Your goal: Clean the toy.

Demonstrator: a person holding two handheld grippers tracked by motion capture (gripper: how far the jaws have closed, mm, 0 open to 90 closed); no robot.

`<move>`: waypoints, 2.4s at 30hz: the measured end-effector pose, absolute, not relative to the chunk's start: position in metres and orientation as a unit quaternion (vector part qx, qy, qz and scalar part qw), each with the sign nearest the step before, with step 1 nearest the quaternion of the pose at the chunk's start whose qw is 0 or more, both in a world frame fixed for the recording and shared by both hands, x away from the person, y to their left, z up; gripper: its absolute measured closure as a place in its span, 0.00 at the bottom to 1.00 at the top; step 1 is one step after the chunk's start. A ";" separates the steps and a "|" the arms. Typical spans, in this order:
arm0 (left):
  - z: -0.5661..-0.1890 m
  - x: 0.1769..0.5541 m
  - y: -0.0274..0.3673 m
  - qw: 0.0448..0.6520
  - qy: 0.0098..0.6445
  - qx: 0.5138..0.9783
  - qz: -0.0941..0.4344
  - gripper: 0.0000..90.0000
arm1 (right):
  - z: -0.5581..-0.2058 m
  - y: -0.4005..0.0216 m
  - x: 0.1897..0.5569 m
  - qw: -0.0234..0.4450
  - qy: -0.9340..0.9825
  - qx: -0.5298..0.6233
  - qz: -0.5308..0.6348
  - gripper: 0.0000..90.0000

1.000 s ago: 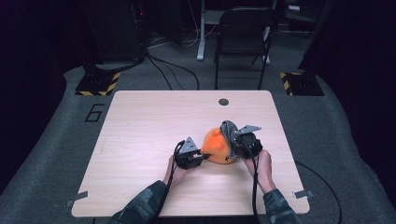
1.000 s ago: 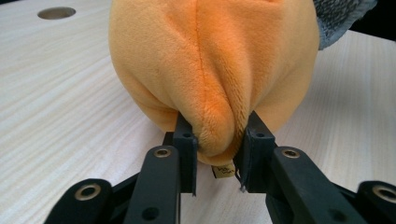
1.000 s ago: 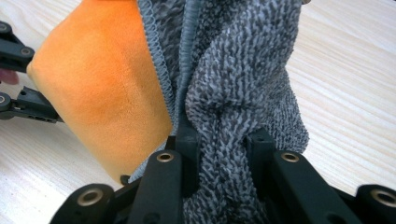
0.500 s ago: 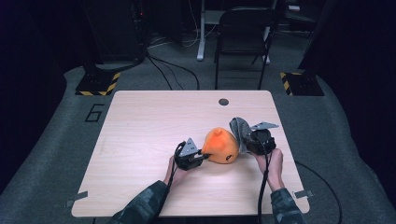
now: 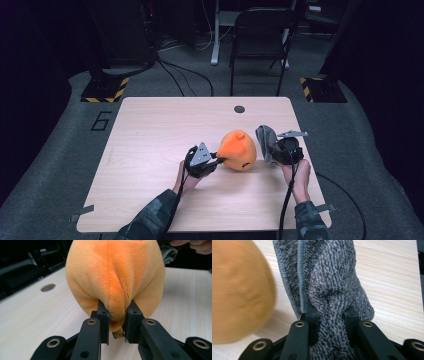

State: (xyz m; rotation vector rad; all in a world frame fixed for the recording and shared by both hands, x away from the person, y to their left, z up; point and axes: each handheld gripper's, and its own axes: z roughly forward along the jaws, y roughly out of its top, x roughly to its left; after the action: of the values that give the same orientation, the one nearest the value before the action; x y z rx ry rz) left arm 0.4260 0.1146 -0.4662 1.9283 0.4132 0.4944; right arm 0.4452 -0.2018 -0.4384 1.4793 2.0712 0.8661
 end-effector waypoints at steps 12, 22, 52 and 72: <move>-0.427 0.429 0.131 0.455 0.154 0.854 0.201 0.85 | -0.420 -0.199 0.440 0.222 0.750 0.519 0.345 0.80; -0.434 0.432 0.112 0.405 0.133 0.886 0.183 0.84 | -0.362 -0.150 0.404 0.206 0.773 0.442 0.405 0.80; -0.447 0.431 0.093 0.412 0.123 0.882 0.194 0.84 | -0.376 -0.144 0.415 0.193 0.791 0.449 0.367 0.80; -0.456 0.428 0.094 0.417 0.132 0.878 0.194 0.85 | -0.402 -0.119 0.426 0.211 0.816 0.438 0.312 0.81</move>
State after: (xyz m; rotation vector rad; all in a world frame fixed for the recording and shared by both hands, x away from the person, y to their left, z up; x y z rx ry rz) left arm 0.4278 0.0943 -0.4561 2.2045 0.3313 0.4864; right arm 0.4256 -0.1186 -0.4018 1.2170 2.2677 0.8678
